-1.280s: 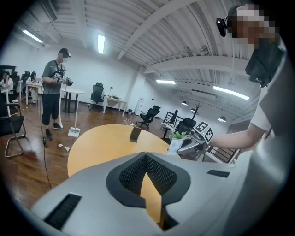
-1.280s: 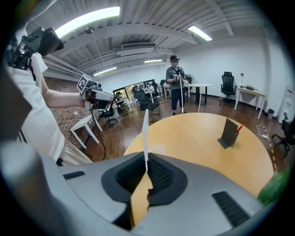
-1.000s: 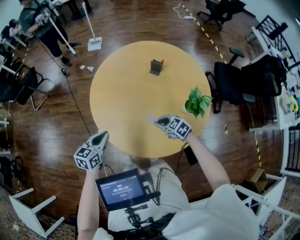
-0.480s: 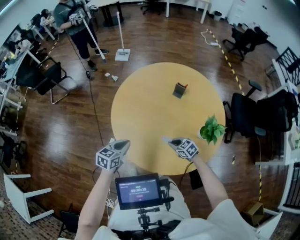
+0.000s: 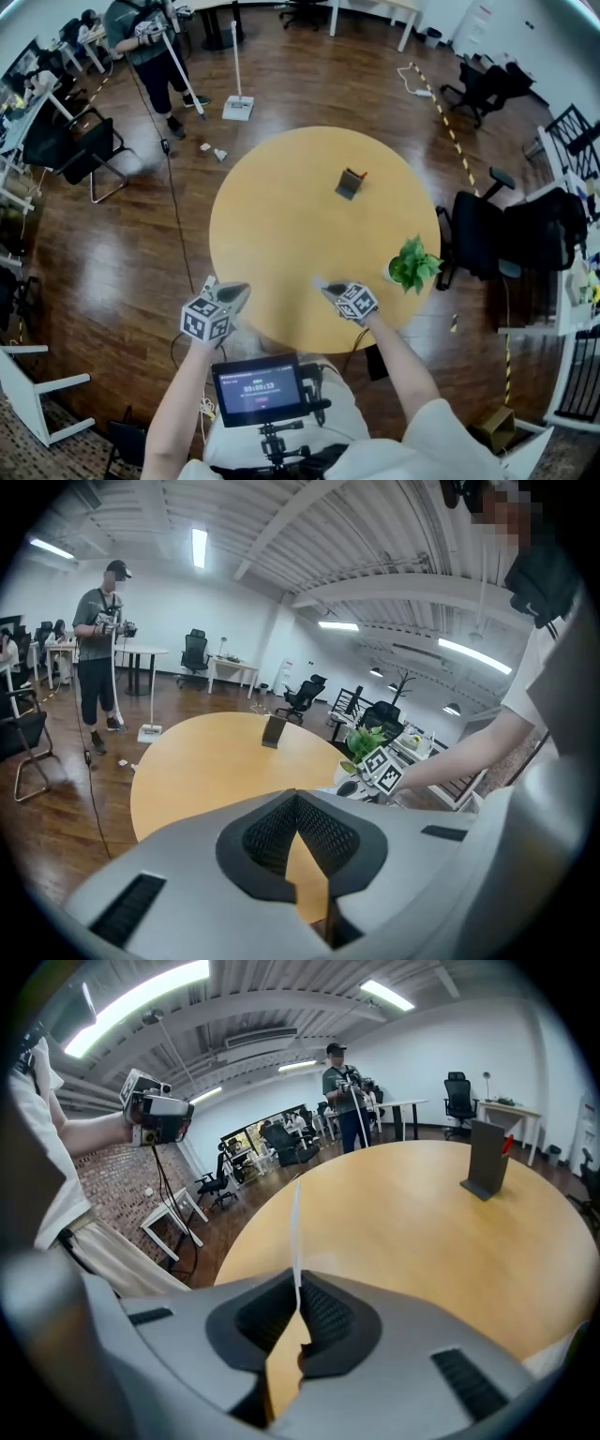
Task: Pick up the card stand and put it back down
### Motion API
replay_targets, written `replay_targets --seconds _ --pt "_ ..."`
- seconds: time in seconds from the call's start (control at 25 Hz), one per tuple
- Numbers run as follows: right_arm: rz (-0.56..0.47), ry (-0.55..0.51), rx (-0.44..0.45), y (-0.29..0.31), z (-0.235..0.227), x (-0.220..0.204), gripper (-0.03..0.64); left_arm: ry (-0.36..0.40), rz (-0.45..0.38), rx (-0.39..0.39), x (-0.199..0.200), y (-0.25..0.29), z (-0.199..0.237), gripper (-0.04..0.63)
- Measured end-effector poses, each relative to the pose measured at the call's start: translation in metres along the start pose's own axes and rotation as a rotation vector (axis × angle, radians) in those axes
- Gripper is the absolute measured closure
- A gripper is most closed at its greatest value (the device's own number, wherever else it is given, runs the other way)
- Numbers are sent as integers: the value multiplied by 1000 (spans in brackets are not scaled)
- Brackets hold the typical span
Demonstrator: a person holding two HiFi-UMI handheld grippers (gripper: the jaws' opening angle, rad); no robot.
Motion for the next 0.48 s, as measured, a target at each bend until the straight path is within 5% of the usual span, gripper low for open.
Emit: replay_targets --seconds 0.48 --pt "51 17 -16 38 -17 -30 586 -24 40 1 -15 5 0 600"
Point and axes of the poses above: the fingertips, and each gripper's own axes: y forward along the fingers, z to its left, x out of its top, the point moved 1 cm from there along -y, backward along the fingers
